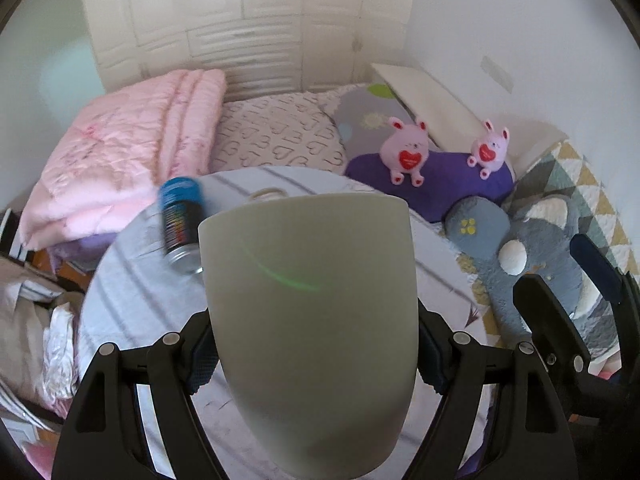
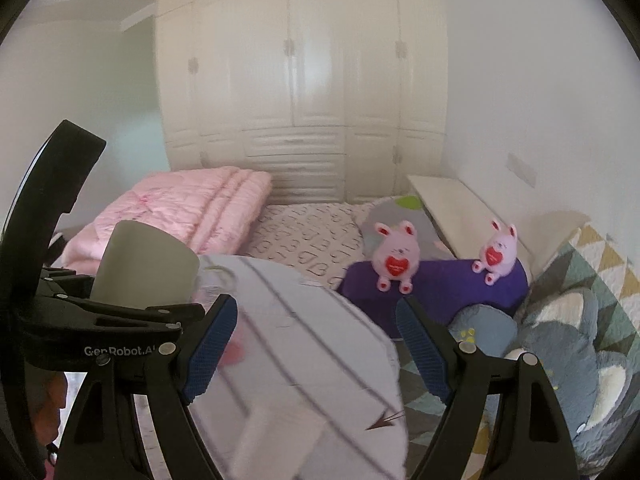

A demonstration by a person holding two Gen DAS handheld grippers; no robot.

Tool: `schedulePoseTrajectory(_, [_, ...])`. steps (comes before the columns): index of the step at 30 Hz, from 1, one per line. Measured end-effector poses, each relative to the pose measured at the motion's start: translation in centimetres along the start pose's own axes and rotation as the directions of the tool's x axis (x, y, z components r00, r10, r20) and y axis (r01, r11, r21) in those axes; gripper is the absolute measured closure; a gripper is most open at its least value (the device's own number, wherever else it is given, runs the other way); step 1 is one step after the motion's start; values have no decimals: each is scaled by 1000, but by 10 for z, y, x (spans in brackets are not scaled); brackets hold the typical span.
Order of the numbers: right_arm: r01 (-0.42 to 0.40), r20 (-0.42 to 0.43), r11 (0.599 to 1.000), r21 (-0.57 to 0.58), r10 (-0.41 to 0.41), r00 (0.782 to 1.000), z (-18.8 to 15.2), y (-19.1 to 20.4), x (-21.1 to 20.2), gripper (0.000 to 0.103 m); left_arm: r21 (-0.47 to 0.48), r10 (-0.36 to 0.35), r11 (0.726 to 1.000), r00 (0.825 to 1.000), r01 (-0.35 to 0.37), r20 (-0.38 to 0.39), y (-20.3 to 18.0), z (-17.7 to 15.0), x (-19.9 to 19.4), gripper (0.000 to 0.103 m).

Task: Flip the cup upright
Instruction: 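Lift the inverted pale green cup off the table with the left gripper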

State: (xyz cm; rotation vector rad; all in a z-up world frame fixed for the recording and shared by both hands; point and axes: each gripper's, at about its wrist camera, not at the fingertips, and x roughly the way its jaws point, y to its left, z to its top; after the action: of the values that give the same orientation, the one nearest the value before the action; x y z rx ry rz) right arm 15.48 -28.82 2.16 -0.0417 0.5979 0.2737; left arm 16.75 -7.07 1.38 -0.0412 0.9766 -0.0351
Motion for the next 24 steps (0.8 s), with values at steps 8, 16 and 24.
schedulePoseTrajectory(8, [-85,7,995,-58,85,996,-12,66,-20,20,-87,46,995,999,-45,10,63,-47,-32,23])
schedulePoseTrajectory(16, [-159,-46,982,-104,155,987,-31,117,-16,20,-132,77,988,997,-77,-7,111,-88,-37,23])
schedulePoseTrajectory(24, [-173,-114,976,-133,158,981,-52,144,-5,20,-160,52,985,997,-59,-53,136,-115,-18,23])
